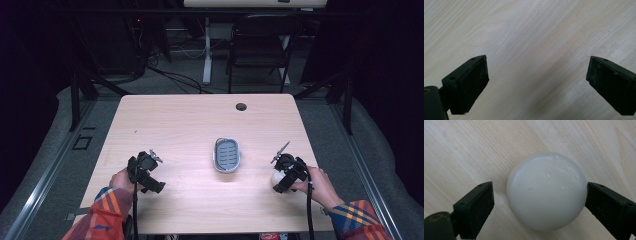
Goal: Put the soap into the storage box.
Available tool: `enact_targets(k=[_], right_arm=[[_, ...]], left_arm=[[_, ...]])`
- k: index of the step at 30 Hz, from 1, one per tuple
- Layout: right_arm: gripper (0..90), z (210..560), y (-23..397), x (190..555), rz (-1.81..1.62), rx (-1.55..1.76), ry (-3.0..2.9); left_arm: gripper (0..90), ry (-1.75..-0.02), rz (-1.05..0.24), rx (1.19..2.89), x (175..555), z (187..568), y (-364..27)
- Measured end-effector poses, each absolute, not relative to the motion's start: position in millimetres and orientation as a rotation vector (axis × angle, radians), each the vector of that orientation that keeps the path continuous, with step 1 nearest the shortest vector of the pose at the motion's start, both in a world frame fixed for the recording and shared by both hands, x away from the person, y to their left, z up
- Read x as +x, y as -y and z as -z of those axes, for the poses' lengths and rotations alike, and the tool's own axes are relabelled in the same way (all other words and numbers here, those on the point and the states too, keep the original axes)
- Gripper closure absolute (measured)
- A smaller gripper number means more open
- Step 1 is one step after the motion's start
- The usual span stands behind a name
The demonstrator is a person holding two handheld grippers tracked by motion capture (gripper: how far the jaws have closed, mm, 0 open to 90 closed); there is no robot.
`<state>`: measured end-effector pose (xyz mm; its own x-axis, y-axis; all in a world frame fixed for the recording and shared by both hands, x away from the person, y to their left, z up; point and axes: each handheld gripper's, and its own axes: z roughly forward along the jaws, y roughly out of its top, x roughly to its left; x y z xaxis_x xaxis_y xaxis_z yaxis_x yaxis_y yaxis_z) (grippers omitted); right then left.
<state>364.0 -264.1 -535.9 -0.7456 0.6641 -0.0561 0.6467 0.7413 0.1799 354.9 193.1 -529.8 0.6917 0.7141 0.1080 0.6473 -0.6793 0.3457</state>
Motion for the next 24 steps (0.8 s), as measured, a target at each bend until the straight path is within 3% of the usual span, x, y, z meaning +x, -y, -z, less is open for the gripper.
enact_targets(k=[13, 24], right_arm=[[22.9, 540.3, 258.3, 368.6, -0.185, 1.049, -2.803], [23.5, 540.6, 256.7, 369.0, -0.173, 1.032, -2.802]], left_arm=[[4.5, -1.084, -0.340, 2.626, 354.3, 529.2, -193.3], [4.7, -1.077, -0.344, 2.630, 353.8, 528.5, -193.7]])
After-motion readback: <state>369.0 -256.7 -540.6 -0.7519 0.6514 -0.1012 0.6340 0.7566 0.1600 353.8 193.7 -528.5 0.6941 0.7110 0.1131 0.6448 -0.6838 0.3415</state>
